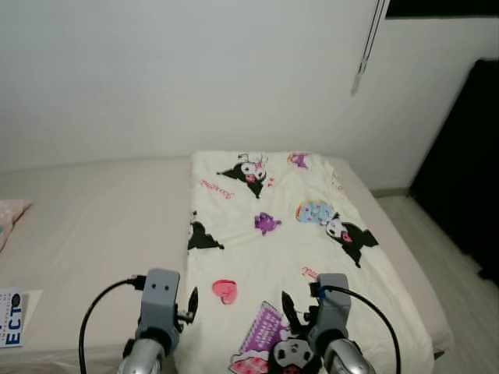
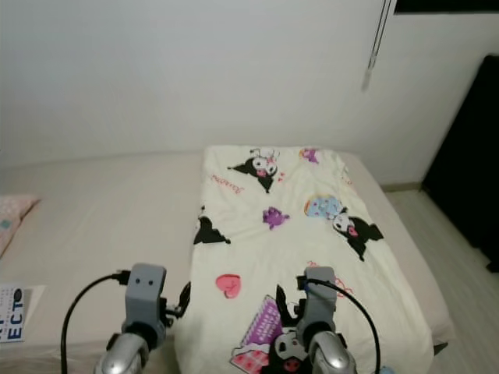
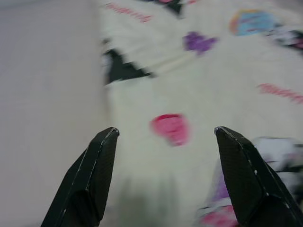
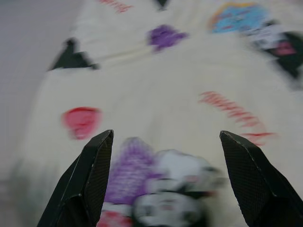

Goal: Clean up the room

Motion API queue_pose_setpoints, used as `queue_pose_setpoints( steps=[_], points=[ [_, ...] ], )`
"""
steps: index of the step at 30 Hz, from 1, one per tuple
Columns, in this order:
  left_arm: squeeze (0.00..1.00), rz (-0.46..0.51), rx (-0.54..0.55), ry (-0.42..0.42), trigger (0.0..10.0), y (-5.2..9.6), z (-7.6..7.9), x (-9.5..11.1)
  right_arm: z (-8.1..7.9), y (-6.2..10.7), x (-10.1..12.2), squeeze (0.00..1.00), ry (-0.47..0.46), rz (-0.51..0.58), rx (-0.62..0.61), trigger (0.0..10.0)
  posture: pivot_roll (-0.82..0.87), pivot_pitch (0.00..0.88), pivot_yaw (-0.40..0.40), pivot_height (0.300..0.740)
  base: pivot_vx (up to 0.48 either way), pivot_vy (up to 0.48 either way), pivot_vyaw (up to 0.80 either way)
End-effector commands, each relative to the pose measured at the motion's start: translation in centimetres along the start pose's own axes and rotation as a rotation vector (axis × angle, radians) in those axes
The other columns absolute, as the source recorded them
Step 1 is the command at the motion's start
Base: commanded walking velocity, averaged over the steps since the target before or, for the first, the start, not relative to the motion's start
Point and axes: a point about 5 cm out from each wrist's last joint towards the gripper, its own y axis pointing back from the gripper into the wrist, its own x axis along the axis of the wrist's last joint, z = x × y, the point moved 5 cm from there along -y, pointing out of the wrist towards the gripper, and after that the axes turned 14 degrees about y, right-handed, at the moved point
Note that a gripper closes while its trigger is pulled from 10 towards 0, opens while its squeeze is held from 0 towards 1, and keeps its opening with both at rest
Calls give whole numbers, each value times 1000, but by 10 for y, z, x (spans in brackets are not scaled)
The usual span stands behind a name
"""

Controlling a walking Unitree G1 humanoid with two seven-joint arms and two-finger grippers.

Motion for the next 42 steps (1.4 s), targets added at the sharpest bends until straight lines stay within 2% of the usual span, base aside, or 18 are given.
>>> queue_pose_setpoints(
  steps=[1, 42],
  points=[
    [0, -11, 6, -12, 10000, 1, -4, -2, -4, 1, -3, 0, -15, -6, 1, 10000, -49, 124, -6, 740, 0, -465, 0],
    [0, -14, 7, -9, 10000, 0, -3, 0, -1, 0, -1, 0, -14, -1, -21, 10000, -44, 155, 3, 740, 0, -466, 0]
  ],
)
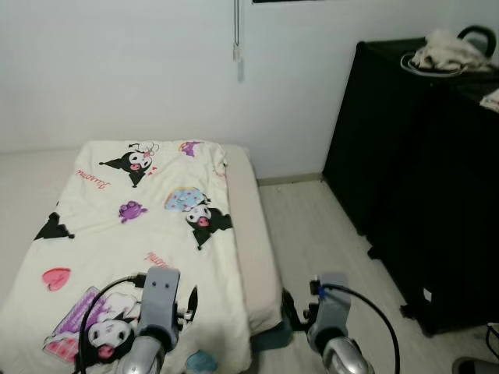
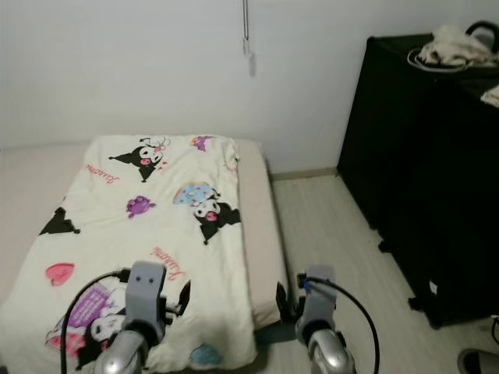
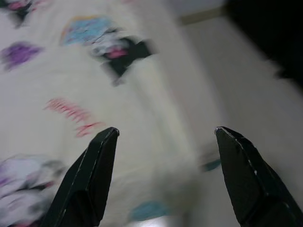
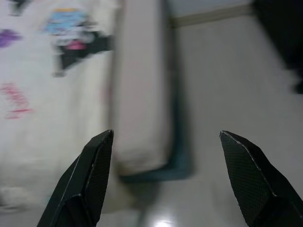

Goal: Clean up the room

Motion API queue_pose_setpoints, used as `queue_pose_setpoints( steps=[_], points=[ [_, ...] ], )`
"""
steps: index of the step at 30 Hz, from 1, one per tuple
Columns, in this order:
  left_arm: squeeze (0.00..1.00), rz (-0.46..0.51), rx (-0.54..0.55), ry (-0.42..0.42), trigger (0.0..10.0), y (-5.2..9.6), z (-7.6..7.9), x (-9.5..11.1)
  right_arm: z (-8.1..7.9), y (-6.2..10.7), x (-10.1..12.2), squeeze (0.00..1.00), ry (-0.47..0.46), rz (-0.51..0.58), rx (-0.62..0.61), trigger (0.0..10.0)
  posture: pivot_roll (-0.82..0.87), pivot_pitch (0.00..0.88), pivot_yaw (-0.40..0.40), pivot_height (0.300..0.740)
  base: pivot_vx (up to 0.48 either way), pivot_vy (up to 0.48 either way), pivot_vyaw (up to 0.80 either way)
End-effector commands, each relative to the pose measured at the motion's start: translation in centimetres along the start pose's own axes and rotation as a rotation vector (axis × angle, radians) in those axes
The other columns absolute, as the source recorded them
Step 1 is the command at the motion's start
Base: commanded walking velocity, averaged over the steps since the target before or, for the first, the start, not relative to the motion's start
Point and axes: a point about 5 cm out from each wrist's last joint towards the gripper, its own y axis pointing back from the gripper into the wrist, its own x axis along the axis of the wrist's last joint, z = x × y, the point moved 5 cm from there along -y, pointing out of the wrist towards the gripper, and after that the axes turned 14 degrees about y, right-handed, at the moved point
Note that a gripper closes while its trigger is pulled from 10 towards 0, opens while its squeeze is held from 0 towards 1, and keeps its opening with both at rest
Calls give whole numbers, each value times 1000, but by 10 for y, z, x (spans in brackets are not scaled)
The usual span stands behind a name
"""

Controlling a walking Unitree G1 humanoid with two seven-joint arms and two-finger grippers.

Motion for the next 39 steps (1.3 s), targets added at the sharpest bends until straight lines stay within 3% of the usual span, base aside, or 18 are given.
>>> queue_pose_setpoints(
  steps=[1, 29, 39],
  points=[
    [0, -14, 14, -12, 10000, 2, -5, -2, -6, 1, -4, 0, -20, -11, 10, 10000, -44, 155, 3, 740, 0, -465, 0],
    [0, -17, 7, -14, 10000, 2, -4, -2, -6, 1, -4, 0, -21, -14, 9, 10000, -46, 146, 5, 740, 0, -459, 0],
    [0, -32, 5, -6, 10000, 1, -5, -4, -6, 0, -5, 0, -30, -18, 5, 10000, -44, 142, 6, 740, 0, 0, 0]
  ],
)
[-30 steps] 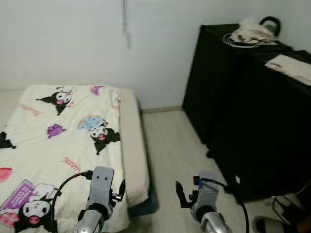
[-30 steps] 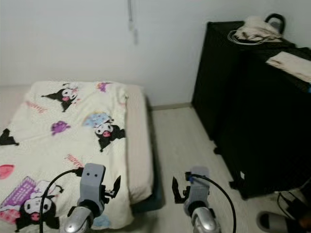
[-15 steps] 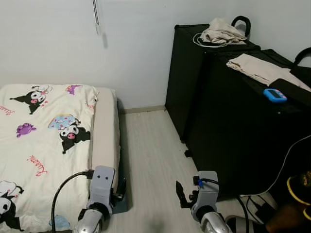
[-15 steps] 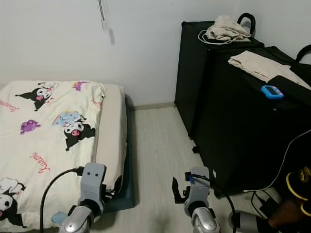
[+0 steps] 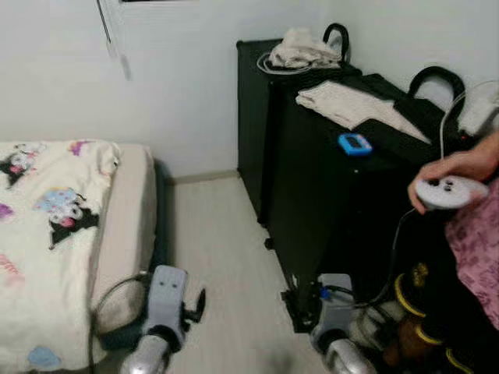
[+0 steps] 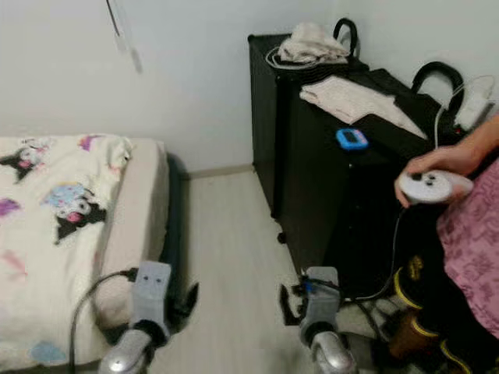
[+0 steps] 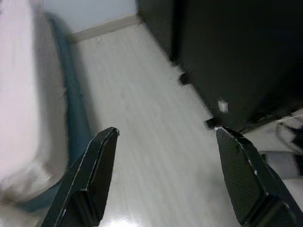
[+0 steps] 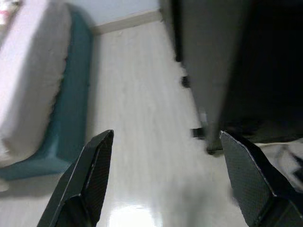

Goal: Clean up the room

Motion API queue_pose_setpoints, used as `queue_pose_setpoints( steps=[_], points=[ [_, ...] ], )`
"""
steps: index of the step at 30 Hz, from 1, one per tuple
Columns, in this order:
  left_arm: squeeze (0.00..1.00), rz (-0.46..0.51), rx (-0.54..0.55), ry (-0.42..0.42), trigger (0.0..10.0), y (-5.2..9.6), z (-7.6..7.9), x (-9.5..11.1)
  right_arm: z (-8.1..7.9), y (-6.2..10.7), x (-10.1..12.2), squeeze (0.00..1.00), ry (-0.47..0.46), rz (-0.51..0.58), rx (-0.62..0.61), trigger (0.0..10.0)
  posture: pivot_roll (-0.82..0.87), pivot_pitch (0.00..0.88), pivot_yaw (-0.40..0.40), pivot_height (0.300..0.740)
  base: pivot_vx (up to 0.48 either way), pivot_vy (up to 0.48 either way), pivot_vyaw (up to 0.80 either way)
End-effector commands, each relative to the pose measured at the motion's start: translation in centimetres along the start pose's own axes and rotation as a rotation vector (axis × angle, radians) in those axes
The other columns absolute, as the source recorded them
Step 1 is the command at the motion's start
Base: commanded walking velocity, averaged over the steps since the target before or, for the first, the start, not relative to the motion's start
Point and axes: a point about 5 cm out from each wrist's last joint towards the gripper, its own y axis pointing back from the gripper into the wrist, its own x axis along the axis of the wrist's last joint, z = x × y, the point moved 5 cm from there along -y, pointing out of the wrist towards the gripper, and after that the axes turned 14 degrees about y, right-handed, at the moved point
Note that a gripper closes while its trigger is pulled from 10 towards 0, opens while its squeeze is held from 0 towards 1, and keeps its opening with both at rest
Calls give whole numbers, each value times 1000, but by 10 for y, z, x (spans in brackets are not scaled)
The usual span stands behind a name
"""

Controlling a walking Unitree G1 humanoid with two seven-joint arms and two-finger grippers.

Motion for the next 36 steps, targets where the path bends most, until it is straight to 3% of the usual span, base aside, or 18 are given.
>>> queue_pose_setpoints(
  steps=[1, 15, 21, 36],
  points=[
    [0, -29, 16, -2, 10000, 3, -6, -7, -2, 2, -8, 0, -19, -26, 1, 10000, -44, 142, 6, 740, 0, 0, 0],
    [0, 16, 35, -30, 10000, 0, -5, 2, 1, 2, -5, 0, -22, -10, -2, 10000, -46, 146, 6, 740, 0, 0, 0],
    [0, 46, 7, -4, 10000, -1, -2, 8, -1, 1, -1, 0, -18, 7, 6, 10000, -47, 147, 4, 740, 0, 0, 0],
    [0, 67, 7, 3, 10000, -1, -2, 12, -2, 2, 3, 0, -22, 29, 8, 10000, -49, 146, 6, 740, 364, 0, 0]
  ],
)
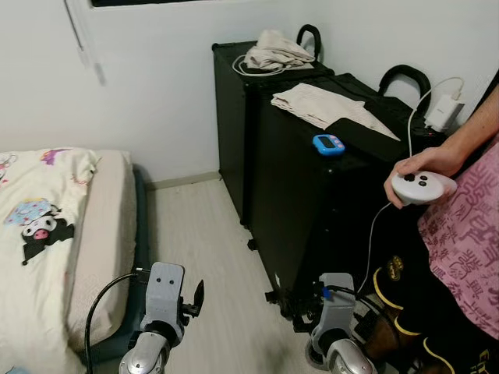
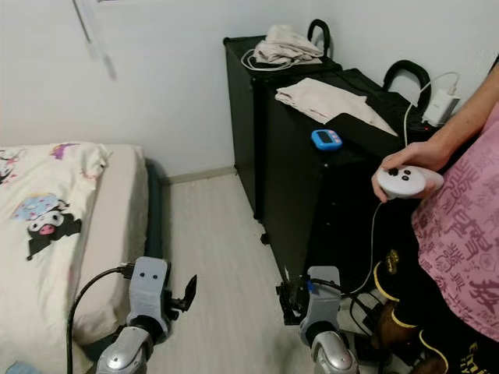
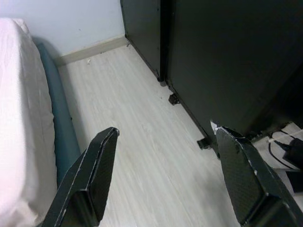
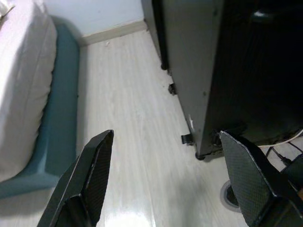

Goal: Clean up the room

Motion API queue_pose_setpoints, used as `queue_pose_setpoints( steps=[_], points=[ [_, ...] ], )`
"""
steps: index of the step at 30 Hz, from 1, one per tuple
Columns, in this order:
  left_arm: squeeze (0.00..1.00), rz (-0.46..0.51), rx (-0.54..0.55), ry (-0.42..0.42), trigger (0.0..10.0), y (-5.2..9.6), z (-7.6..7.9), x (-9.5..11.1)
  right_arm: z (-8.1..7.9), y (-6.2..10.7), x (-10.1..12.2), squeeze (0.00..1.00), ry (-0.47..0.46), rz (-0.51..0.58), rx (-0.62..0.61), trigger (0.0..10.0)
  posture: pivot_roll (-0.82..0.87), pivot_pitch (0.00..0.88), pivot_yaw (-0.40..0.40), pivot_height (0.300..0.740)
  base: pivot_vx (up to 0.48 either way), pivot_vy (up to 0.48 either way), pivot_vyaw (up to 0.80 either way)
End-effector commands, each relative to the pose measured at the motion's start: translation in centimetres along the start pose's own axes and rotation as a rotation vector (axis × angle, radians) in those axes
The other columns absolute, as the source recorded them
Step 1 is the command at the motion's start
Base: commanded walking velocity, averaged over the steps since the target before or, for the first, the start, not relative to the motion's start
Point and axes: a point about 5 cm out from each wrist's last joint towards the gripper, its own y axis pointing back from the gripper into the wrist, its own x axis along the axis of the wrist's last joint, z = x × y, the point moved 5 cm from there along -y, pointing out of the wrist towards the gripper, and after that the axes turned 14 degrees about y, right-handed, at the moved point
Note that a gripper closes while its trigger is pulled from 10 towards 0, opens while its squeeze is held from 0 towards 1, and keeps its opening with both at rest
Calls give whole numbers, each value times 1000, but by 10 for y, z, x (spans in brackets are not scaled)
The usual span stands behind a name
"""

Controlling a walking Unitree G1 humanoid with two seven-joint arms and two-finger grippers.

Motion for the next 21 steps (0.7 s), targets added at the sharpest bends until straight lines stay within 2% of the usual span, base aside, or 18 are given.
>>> queue_pose_setpoints(
  steps=[1, 6, 10, 17, 18, 21],
  points=[
    [0, -2, 0, 7, 10000, 2, 0, -2, 1, 2, -2, 0, -12, 2, -3, 10000, -49, 147, 4, 740, 382, 0, 0],
    [0, 1, 3, 11, 10000, 2, 0, -2, 0, 2, 0, 0, -4, 11, 4, 10000, -49, 146, 3, 740, 385, 0, 0],
    [0, 0, 8, 14, 10000, 2, -1, -3, -5, 2, 7, 0, 36, 48, 32, 10000, -50, 145, 2, 740, 389, 0, 0],
    [0, -4, 11, 16, 10000, 3, -2, -4, -11, 2, 13, 0, 40, 83, 63, 10000, -51, 147, 1, 740, 382, 0, 749],
    [0, -4, 12, 16, 10000, 3, -2, -4, -11, 2, 14, 0, -5, 86, 62, 10000, -51, 147, 0, 740, 364, 0, 0],
    [0, -4, 12, 17, 10000, 3, -2, -4, -11, 2, 13, 0, -17, 83, 60, 10000, -51, 147, 0, 740, 364, 0, 0]
  ],
)
